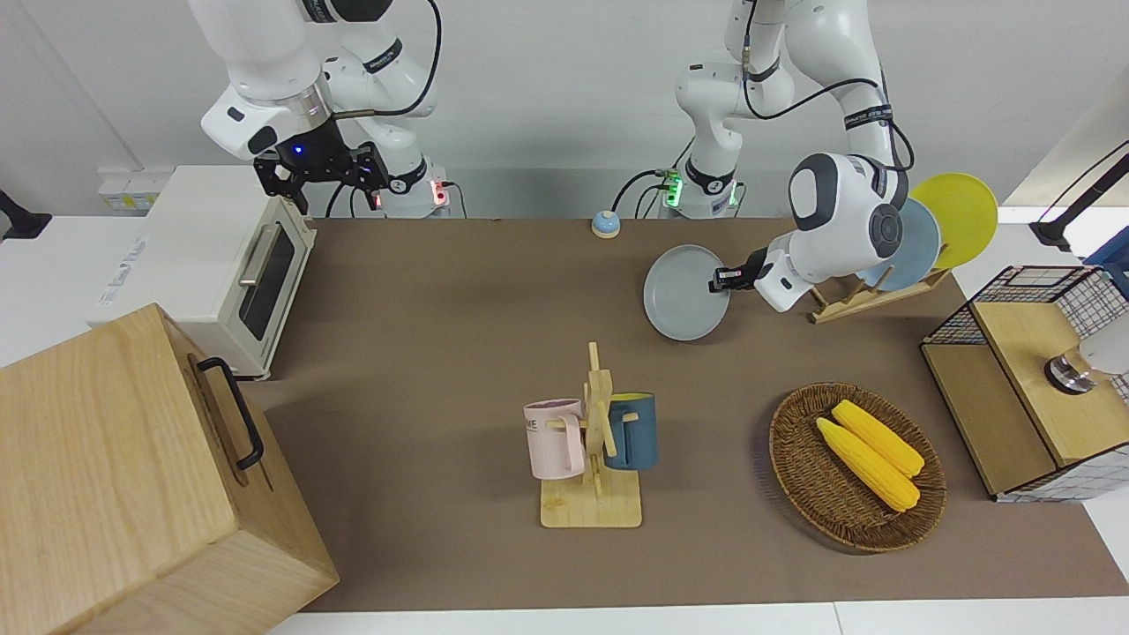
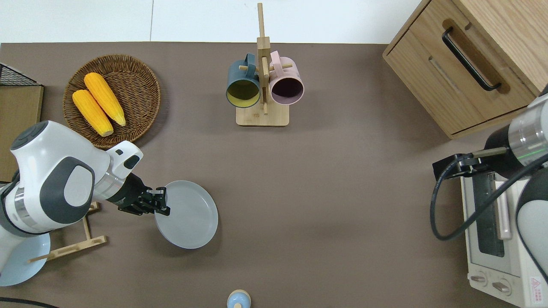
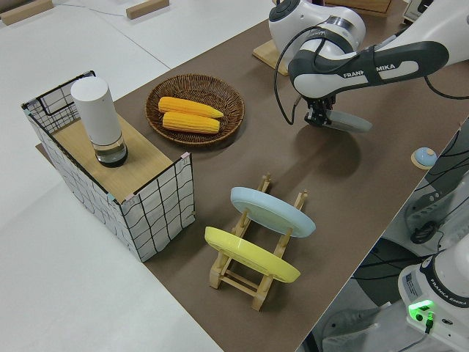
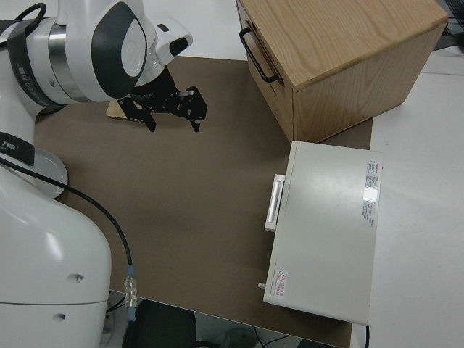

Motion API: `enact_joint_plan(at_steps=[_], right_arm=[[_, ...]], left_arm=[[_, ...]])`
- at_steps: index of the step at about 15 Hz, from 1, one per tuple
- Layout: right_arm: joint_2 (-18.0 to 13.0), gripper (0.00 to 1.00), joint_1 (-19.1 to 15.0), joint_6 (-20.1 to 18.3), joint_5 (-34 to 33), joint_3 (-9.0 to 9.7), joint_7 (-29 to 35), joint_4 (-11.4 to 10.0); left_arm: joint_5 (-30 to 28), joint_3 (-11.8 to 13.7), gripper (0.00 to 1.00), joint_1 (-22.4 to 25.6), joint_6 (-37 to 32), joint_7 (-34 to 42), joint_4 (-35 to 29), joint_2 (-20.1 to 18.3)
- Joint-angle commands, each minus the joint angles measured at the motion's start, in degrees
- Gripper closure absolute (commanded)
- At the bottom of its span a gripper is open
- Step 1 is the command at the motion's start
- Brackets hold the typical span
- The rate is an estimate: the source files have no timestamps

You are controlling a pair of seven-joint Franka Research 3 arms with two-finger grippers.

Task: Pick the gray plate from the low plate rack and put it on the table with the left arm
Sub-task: 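Lower the gray plate flat onto the table and release it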

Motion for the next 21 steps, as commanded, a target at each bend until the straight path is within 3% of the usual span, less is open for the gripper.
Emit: enact_joint_plan(at_steps=[1,2,3,4,7,12,15,21], right_arm=[[-0.12,0.017,-1.32,-0.62,-0.37,1.21,0.68,0.41],[-0.12,0.017,-1.32,-0.62,-0.28,1.21,0.68,0.41],[-0.12,0.017,-1.32,-0.62,-0.28,1.13,0.68,0.41],[-0.12,0.017,-1.32,-0.62,-0.28,1.21,0.68,0.41],[-0.12,0.017,-1.32,-0.62,-0.28,1.21,0.68,0.41],[-0.12,0.017,-1.32,-0.62,-0.28,1.21,0.68,0.41],[-0.12,0.017,-1.32,-0.62,-0.28,1.21,0.68,0.41],[-0.12,0.017,-1.32,-0.62,-0.28,1.21,0.68,0.41]], left_arm=[[-0.77,-0.52,1.0,-0.48,2.42,-0.3,-1.49,-0.09],[-0.51,-0.52,1.0,-0.48,2.42,-0.21,-1.49,-0.09],[-0.42,-0.43,0.85,-0.39,2.34,-0.21,-1.49,-0.09],[-0.07,-0.43,0.49,-0.39,2.34,0.4,-1.49,-0.09],[1.15,-0.43,0.01,-0.48,2.16,0.41,-1.4,-0.52],[10.9,0.8,0.0,-0.39,0.41,0.05,0.27,-3.85],[13.37,2.12,0.0,-0.39,-2.13,-0.21,4.82,-5.44],[21.55,1.68,0.0,-0.39,-5.92,-2.4,13.18,-7.64]])
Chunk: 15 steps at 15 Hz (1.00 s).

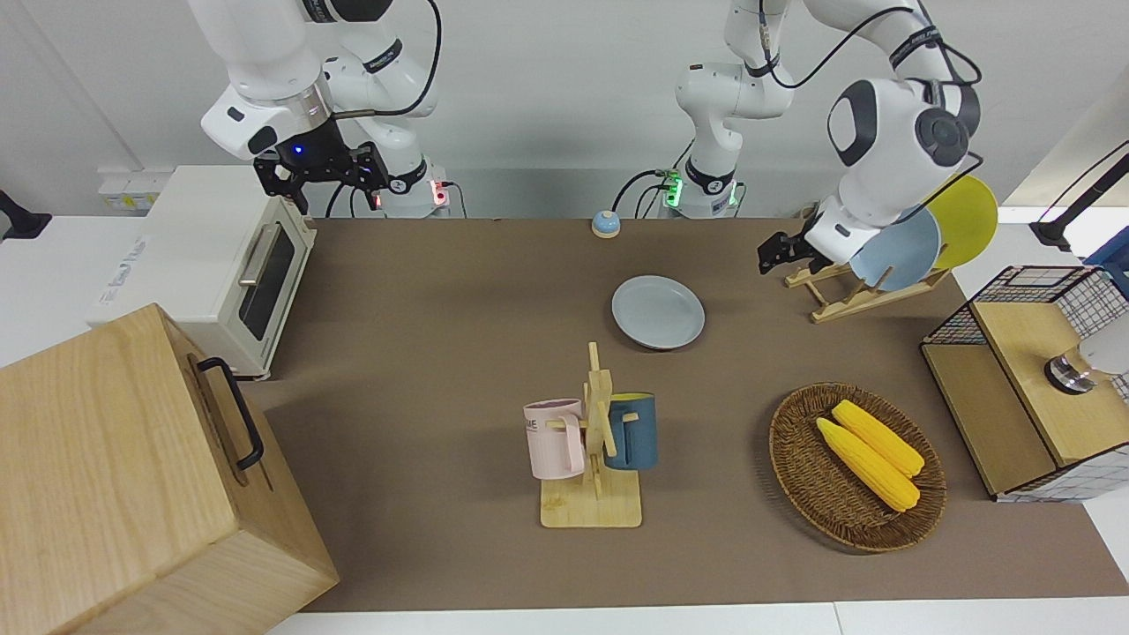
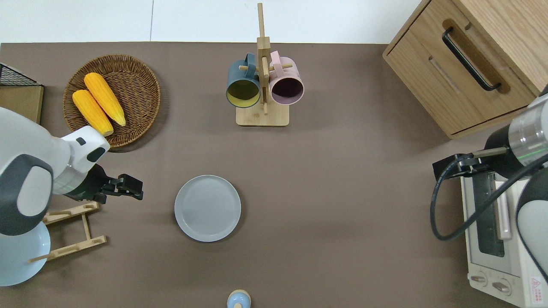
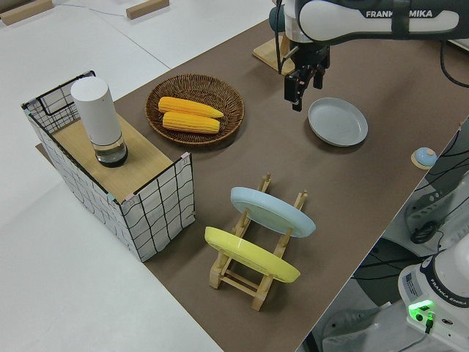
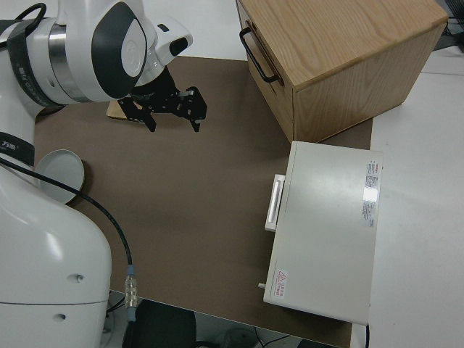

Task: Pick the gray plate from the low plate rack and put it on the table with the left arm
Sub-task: 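Withdraw the open left gripper from the plate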

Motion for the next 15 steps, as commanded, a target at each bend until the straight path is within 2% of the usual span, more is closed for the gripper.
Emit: enact_joint_plan(at_steps=[1,8,13,15], right_arm=[[-0.12,0.017,-1.32,-0.62,-0.28,1.13,0.68,0.41],[-0.12,0.017,-1.32,-0.62,-0.28,1.21,0.68,0.41],[-0.12,0.017,-1.32,-0.62,-0.28,1.21,0.68,0.41],[-0.12,0.017,-1.32,-0.7,-0.28,1.21,0.68,0.41]], left_arm=[[3.88,-0.15,0.0,-0.35,-2.08,-1.86,3.81,-2.02],[4.14,0.12,0.0,0.09,-4.54,-2.13,11.37,-5.37],[3.97,-0.93,0.0,1.49,-5.42,-2.04,15.33,-4.67],[3.53,-2.42,0.0,2.71,-5.6,-2.04,15.51,-3.97]])
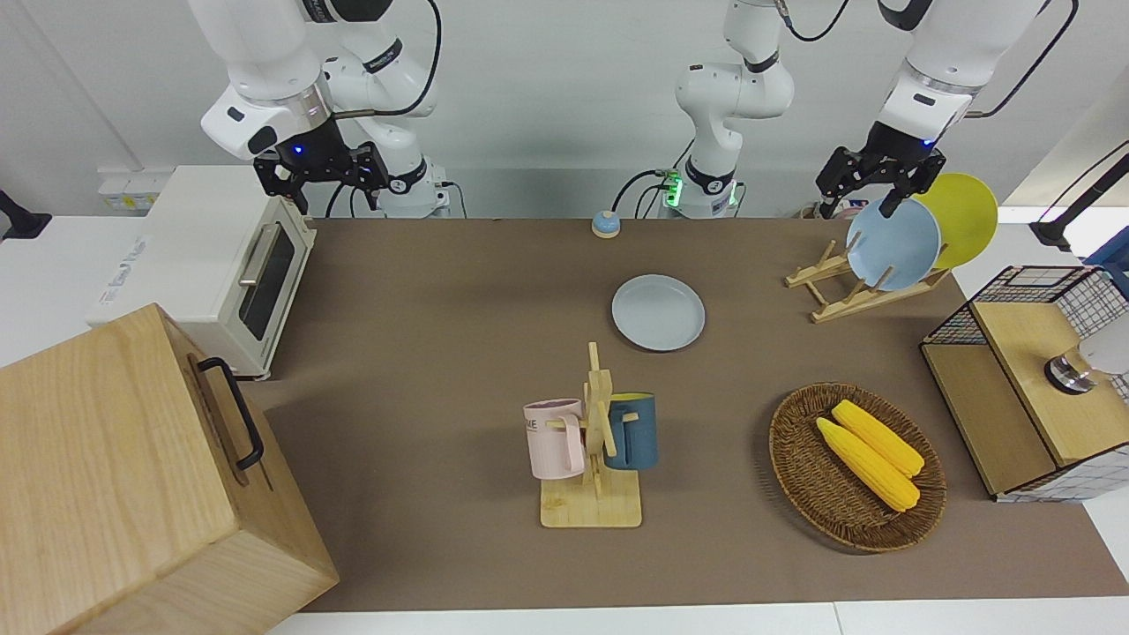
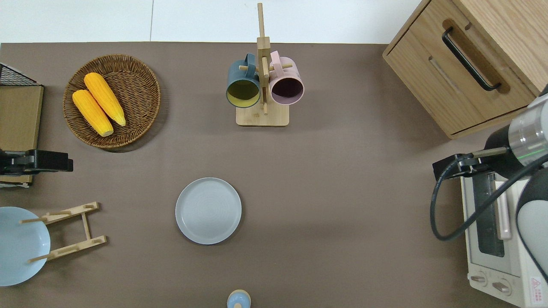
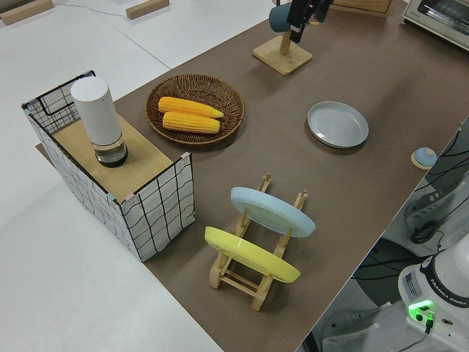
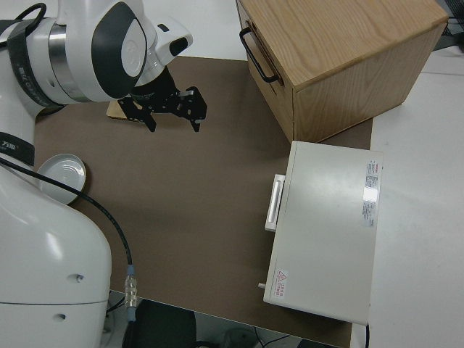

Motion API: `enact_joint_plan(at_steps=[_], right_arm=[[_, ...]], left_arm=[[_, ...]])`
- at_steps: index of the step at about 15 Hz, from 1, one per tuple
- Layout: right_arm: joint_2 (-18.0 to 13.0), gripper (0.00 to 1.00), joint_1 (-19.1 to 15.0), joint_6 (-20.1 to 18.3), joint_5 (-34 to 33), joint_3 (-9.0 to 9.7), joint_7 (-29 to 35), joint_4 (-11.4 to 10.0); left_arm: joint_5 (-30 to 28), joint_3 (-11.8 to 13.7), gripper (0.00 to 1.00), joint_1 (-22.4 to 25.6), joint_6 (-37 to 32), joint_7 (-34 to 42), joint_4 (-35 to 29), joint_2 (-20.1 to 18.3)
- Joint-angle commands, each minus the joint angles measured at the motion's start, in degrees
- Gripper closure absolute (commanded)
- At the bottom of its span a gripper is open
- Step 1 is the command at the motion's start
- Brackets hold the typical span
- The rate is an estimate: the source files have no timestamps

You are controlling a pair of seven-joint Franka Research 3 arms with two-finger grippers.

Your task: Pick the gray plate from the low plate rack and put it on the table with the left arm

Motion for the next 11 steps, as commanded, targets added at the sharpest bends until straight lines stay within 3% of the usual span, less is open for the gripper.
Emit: enact_joint_plan(at_steps=[1,3,11], right_arm=[[-0.12,0.017,-1.32,-0.62,-0.28,1.21,0.68,0.41],[-0.12,0.017,-1.32,-0.62,-0.28,1.21,0.68,0.41],[-0.12,0.017,-1.32,-0.62,-0.37,1.13,0.68,0.41]], left_arm=[[0.37,-3.71,0.0,3.6,-1.56,-0.58,1.76,2.32],[0.63,-6.61,0.0,4.94,-1.56,-0.75,1.68,2.68],[0.37,-7.33,0.0,5.55,-0.95,-0.75,1.5,4.09]])
